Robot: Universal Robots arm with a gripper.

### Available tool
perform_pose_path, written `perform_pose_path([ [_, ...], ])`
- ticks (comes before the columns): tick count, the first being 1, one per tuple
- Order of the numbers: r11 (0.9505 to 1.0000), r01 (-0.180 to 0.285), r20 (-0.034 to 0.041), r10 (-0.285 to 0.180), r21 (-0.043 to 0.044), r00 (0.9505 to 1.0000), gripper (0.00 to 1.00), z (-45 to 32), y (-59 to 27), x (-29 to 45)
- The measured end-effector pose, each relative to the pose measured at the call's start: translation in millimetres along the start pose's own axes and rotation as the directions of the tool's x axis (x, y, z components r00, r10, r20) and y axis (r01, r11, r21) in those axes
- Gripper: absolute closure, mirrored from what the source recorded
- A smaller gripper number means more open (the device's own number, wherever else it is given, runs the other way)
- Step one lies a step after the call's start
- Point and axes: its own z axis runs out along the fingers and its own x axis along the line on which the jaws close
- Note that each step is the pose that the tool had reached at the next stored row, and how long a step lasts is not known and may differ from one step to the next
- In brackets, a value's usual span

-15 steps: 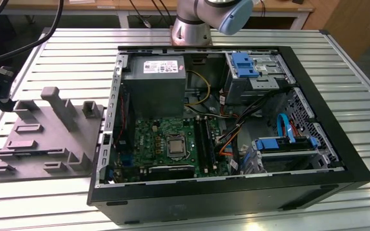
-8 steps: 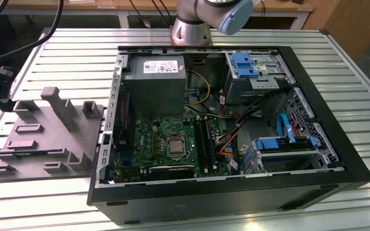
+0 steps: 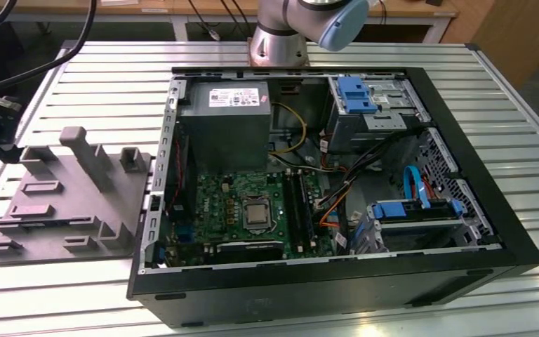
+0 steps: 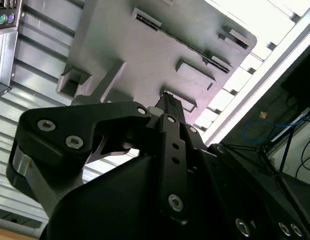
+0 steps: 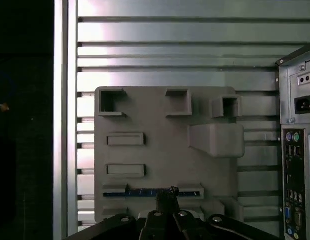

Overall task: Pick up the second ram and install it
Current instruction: 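Pick up the second ram and move it above second insertion slot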

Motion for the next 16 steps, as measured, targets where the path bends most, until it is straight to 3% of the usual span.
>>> perform_pose_path([
  [4,0.9975,0.071,-0.0031,-0.071,-0.0018,0.9975,0.90,0.9,0.0,0.0],
  [8,0.9897,0.143,-0.0061,-0.143,-0.0040,0.9896,0.90,1.9,-0.1,0.0],
  [12,0.9767,0.214,-0.0089,-0.214,-0.0063,0.9767,0.90,3.2,-0.1,0.1],
  [16,0.9583,0.286,-0.0116,-0.286,-0.0089,0.9583,0.90,4.5,-0.2,0.1],
])
